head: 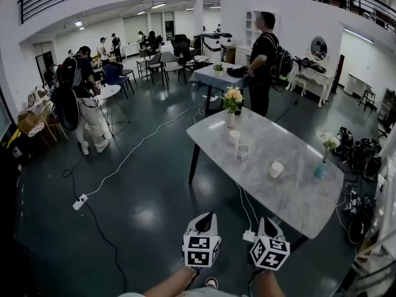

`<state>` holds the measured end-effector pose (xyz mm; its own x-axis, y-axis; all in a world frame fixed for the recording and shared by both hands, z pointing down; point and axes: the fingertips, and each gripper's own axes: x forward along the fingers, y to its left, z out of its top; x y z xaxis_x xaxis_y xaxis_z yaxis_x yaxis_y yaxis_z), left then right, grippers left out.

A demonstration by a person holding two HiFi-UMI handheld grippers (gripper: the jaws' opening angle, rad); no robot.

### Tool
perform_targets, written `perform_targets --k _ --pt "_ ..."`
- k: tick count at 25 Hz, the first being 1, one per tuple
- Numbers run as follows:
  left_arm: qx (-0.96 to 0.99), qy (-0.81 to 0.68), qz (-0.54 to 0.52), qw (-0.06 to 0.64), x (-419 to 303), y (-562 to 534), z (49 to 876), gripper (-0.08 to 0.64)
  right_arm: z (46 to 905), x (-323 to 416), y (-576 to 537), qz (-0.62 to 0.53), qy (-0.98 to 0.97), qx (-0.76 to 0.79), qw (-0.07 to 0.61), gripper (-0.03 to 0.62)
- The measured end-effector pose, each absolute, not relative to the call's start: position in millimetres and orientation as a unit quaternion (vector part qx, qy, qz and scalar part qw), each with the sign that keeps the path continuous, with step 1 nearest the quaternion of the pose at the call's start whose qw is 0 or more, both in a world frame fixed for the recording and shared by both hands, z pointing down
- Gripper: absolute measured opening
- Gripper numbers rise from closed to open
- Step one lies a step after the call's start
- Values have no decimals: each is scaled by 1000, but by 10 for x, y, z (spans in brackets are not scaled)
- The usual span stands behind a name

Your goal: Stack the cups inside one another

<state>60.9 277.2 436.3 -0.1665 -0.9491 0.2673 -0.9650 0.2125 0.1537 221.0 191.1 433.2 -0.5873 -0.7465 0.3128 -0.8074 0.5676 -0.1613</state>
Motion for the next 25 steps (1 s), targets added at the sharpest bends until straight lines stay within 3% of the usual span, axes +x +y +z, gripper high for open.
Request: perform_targets --k 25 --pt "629 -758 52 163 578 1867 4544 -5 4597 2217 1004 176 -870 446 114 8"
